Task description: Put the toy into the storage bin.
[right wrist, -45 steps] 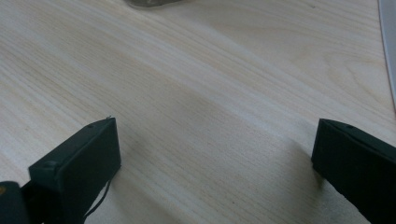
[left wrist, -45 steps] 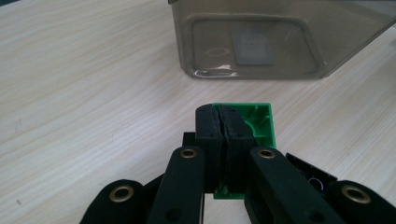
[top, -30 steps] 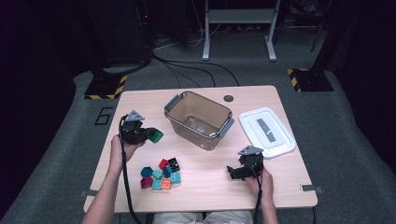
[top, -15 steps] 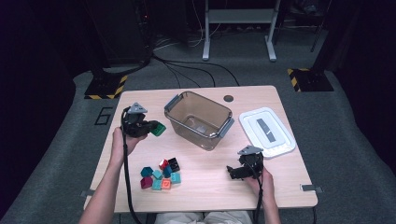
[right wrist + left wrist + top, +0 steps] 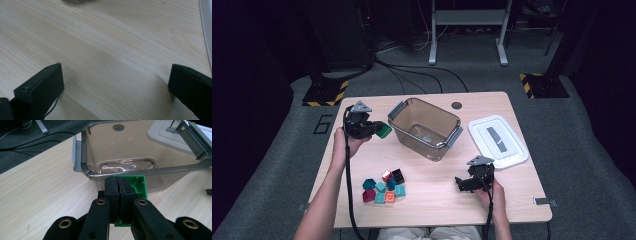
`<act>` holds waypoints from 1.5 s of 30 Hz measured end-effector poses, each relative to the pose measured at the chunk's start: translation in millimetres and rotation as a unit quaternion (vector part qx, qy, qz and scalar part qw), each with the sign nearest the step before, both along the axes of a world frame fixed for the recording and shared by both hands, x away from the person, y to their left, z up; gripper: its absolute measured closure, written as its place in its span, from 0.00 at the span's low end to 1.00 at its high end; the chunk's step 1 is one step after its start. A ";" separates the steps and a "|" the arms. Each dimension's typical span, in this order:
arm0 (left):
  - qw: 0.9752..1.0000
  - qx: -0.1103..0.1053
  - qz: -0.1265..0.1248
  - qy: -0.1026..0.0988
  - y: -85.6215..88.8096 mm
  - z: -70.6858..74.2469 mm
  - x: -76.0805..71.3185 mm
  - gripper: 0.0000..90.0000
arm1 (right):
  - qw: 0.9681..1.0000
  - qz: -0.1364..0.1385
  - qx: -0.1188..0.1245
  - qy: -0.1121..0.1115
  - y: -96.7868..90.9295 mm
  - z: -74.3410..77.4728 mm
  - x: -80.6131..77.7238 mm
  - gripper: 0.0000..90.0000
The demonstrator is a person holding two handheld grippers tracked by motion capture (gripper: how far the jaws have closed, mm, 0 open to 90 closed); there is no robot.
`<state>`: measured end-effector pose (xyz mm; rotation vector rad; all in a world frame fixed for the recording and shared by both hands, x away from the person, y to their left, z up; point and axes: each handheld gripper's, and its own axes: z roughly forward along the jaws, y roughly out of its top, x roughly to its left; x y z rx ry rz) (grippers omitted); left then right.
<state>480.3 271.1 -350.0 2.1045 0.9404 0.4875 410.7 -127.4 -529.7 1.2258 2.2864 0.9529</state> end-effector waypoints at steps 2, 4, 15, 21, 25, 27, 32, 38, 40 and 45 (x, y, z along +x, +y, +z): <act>1.000 -0.004 0.003 -0.002 -1.3 3.4 1.1 0.97 | 1.000 -0.001 0.000 0.002 0.2 0.2 -0.3 0.00; 1.000 -0.002 0.002 -0.007 -2.4 8.0 2.9 0.97 | 1.000 0.000 0.000 0.000 0.0 0.0 0.0 0.00; 1.000 0.003 -0.015 -0.006 -15.8 23.5 19.7 0.97 | 1.000 0.000 0.000 0.000 0.0 0.0 0.0 0.00; 1.000 0.007 -0.023 -0.006 -27.9 28.5 29.8 0.97 | 1.000 0.000 0.000 0.000 0.0 0.0 0.0 0.00; 1.000 0.003 -0.022 -0.006 -33.4 29.7 32.8 0.97 | 1.000 0.000 0.000 0.000 0.0 0.0 0.0 0.00; 1.000 0.004 -0.022 -0.004 -35.2 29.2 35.4 0.97 | 1.000 0.000 0.000 0.000 -0.1 0.0 0.0 0.00; 1.000 0.003 -0.024 0.002 -38.3 27.5 42.0 0.97 | 1.000 0.000 0.000 0.000 -0.1 0.0 0.0 0.00; 1.000 0.009 -0.029 0.005 -44.6 29.3 50.2 0.97 | 1.000 0.000 0.001 0.002 0.0 0.1 -0.2 0.00; 1.000 0.010 -0.027 0.003 -46.6 29.8 51.8 0.97 | 1.000 -0.001 0.001 0.003 0.0 0.2 -0.3 0.00; 0.999 0.011 -0.031 0.006 -52.9 33.0 56.5 0.97 | 1.000 0.001 0.001 0.001 -0.1 0.0 0.0 0.00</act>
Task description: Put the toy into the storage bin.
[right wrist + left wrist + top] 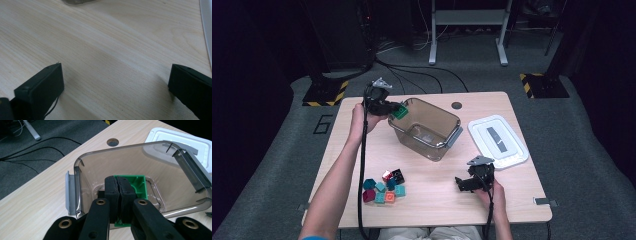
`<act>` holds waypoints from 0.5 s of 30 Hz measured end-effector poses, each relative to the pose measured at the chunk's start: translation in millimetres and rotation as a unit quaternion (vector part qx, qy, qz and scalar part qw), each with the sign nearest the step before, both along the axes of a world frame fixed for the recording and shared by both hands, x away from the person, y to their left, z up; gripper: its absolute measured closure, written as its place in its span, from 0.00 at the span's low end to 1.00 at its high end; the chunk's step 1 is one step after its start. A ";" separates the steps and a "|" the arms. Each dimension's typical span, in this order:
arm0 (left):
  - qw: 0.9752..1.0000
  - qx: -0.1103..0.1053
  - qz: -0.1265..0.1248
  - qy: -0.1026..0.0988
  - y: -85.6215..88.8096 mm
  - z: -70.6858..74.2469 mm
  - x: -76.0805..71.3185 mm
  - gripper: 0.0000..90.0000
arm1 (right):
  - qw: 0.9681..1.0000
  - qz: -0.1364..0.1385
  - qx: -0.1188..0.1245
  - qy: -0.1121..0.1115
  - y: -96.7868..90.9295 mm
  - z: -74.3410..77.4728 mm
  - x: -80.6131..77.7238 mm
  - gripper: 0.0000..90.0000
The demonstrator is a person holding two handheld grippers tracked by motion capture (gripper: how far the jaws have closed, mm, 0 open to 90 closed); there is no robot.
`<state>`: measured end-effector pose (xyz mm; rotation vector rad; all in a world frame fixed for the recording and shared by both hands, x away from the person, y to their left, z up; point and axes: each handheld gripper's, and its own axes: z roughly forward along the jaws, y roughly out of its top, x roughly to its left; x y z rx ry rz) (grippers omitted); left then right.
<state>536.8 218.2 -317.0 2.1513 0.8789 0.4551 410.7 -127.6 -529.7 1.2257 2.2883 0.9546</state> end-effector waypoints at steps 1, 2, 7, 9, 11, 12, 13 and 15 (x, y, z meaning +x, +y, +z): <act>1.000 0.001 -0.001 -0.002 -0.8 1.0 0.7 0.97 | 1.000 0.000 0.000 0.001 0.1 0.1 -0.1 0.00; 1.000 0.000 -0.002 -0.002 -2.2 1.7 1.4 0.97 | 1.000 0.000 0.000 0.001 0.1 0.0 -0.1 0.00; 1.000 0.016 -0.009 0.004 -9.9 2.3 6.9 0.97 | 1.000 -0.003 0.000 0.004 0.3 0.3 -0.5 0.00; 1.000 0.015 -0.009 0.009 -13.6 -0.1 9.9 0.97 | 1.000 -0.003 0.000 0.003 0.3 0.3 -0.5 0.00; 1.000 0.018 -0.010 0.012 -16.0 -1.9 12.3 0.97 | 1.000 0.000 0.000 0.000 0.0 0.0 0.0 0.00; 1.000 0.020 -0.011 0.015 -17.4 -3.0 13.6 0.97 | 1.000 0.000 0.000 0.000 0.0 0.0 0.0 0.00; 1.000 0.022 -0.010 0.018 -19.1 -4.6 15.3 0.97 | 1.000 -0.003 0.001 0.002 0.3 0.2 -0.4 0.00; 0.999 0.023 -0.010 0.021 -21.0 -6.2 17.2 0.97 | 1.000 -0.003 0.001 0.000 0.4 0.1 -0.1 0.00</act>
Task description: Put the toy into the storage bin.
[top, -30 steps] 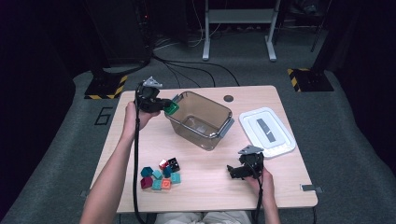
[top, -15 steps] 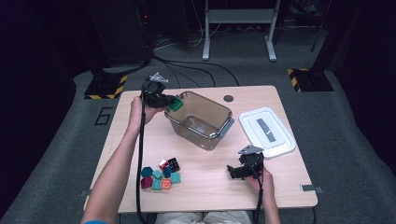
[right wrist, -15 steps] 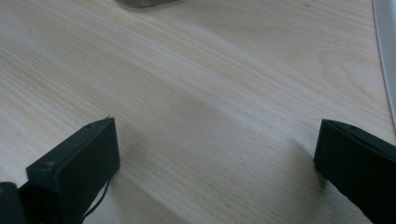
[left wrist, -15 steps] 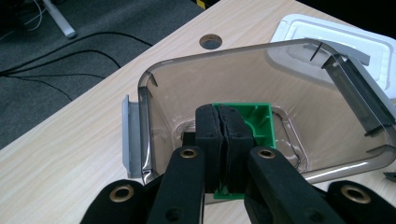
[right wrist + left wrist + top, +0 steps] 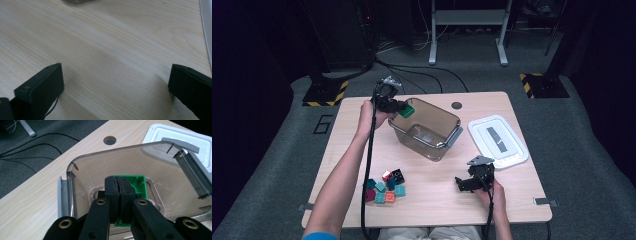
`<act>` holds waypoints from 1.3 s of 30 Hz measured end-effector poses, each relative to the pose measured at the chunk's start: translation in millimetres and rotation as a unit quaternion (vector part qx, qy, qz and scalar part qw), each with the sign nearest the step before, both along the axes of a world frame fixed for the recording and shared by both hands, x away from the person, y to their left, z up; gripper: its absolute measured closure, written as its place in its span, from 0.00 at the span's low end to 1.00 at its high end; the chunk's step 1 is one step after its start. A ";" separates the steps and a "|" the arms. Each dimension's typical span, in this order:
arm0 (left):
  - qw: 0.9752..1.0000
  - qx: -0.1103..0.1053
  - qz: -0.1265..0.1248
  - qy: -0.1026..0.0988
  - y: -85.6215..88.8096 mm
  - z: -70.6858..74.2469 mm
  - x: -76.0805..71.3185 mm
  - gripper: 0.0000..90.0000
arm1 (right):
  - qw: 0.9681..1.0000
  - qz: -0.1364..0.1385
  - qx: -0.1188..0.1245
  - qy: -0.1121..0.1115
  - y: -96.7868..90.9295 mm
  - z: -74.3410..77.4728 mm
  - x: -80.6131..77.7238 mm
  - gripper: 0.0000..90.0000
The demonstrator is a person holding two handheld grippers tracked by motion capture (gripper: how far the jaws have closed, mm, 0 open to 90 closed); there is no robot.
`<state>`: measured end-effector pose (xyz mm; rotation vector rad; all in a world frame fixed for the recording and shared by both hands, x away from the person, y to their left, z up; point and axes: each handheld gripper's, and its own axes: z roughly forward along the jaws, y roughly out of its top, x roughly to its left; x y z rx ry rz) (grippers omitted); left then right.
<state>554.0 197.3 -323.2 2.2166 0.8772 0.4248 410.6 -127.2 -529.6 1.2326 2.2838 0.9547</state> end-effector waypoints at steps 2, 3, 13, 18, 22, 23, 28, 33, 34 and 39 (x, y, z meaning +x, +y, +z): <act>1.000 0.004 -0.001 0.004 -1.5 -1.4 2.1 0.97 | 1.000 0.000 0.000 -0.001 -0.1 0.0 0.1 0.00; 1.000 0.004 0.000 0.005 -2.2 -2.1 2.8 0.97 | 1.000 0.001 0.000 0.000 0.0 0.0 0.0 0.00; 1.000 0.010 -0.004 0.019 -9.5 -11.8 10.4 0.97 | 1.000 0.001 0.000 -0.001 -0.1 -0.1 0.2 0.00; 1.000 0.014 -0.002 0.025 -12.3 -15.7 13.6 0.97 | 1.000 0.000 0.001 0.001 0.1 0.0 -0.2 0.00; 0.999 0.022 -0.005 0.029 -12.5 -18.0 16.5 0.97 | 1.000 -0.001 0.001 0.003 0.2 0.2 -0.3 0.00; 0.999 0.020 -0.005 0.030 -12.2 -18.4 17.2 0.97 | 1.000 -0.002 0.001 0.003 0.2 0.2 -0.4 0.00; 0.999 0.022 -0.004 0.033 -13.3 -21.4 19.8 0.97 | 1.000 0.000 0.001 0.001 0.1 0.1 -0.1 0.00; 0.999 0.030 -0.003 0.042 -16.2 -26.0 23.3 0.97 | 1.000 0.002 -0.001 0.000 -0.2 0.1 0.0 0.00; 0.999 0.031 -0.003 0.044 -16.8 -26.9 24.1 0.97 | 1.000 0.000 -0.001 0.003 0.0 0.3 -0.5 0.00; 0.998 0.032 -0.001 0.051 -20.9 -32.3 28.2 0.97 | 1.000 0.001 -0.001 0.001 -0.2 0.1 -0.1 0.00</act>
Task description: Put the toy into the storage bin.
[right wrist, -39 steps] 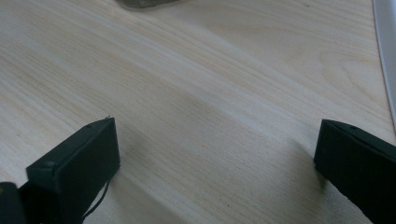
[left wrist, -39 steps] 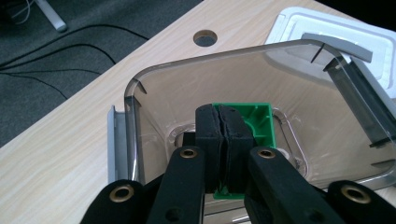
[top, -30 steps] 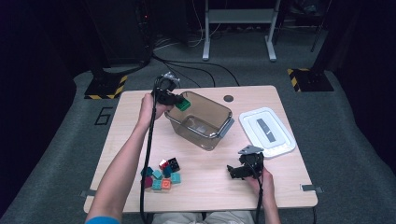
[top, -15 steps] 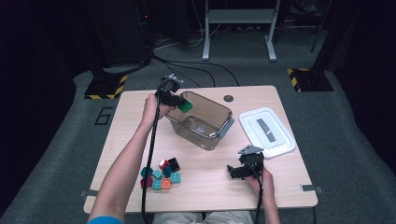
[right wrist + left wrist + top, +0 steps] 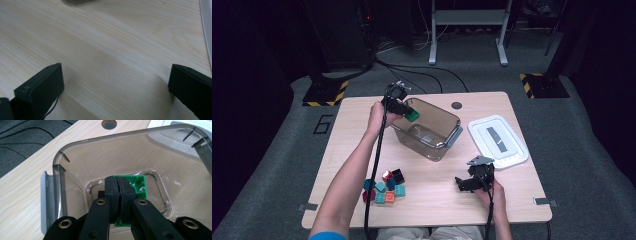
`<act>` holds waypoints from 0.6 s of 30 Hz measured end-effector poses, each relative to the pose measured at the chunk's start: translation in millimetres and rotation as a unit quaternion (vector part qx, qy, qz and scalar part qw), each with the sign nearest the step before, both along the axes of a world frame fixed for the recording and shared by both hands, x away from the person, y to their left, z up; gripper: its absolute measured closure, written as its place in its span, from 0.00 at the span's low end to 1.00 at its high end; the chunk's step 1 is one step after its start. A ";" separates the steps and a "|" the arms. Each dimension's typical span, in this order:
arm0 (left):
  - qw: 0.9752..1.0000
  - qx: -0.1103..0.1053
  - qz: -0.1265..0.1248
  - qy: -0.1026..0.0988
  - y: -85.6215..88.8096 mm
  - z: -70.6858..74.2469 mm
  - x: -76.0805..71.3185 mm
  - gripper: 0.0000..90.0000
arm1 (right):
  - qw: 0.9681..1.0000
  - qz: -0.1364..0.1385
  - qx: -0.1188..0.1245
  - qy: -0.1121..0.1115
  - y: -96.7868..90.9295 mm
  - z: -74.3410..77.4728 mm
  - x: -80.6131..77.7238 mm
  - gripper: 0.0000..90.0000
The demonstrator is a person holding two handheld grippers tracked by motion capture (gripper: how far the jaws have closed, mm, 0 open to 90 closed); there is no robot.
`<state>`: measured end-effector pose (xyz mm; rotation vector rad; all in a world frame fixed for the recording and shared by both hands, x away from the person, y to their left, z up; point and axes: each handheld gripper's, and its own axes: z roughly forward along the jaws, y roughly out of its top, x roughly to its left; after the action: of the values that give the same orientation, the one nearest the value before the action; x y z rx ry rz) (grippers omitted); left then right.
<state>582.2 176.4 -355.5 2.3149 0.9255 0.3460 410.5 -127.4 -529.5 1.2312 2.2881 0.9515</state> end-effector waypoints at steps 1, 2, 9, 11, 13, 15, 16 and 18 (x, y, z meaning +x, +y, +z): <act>1.000 0.002 0.001 0.002 -0.5 -0.8 0.5 0.97 | 1.000 0.001 0.000 -0.001 -0.1 -0.1 0.1 0.00; 1.000 0.003 0.001 0.004 -1.5 -2.3 1.6 0.97 | 1.000 0.000 0.001 0.001 0.0 0.0 -0.1 0.00; 1.000 0.014 0.005 0.009 -6.7 -9.5 6.9 0.97 | 1.000 0.000 0.001 0.003 0.1 0.3 -0.3 0.00; 1.000 0.008 0.007 0.016 -7.5 -13.2 9.0 0.97 | 1.000 0.000 0.001 0.003 0.0 0.2 -0.2 0.00; 1.000 0.006 0.009 0.017 -8.7 -17.3 9.9 0.96 | 1.000 0.000 0.001 0.002 0.1 0.1 -0.2 0.00; 1.000 0.001 0.012 0.020 -9.6 -21.5 11.3 0.95 | 1.000 0.000 0.001 0.003 0.0 0.2 -0.2 0.00; 1.000 0.002 0.012 0.021 -10.3 -23.1 12.1 0.95 | 1.000 0.000 0.001 0.002 0.0 0.2 -0.2 0.00; 1.000 0.002 0.014 0.026 -10.8 -23.7 13.8 0.88 | 1.000 0.001 0.001 0.002 0.0 0.2 -0.1 0.00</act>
<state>596.1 165.6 -379.2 2.3256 0.9846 0.2999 410.4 -127.4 -529.3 1.2337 2.2921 0.9519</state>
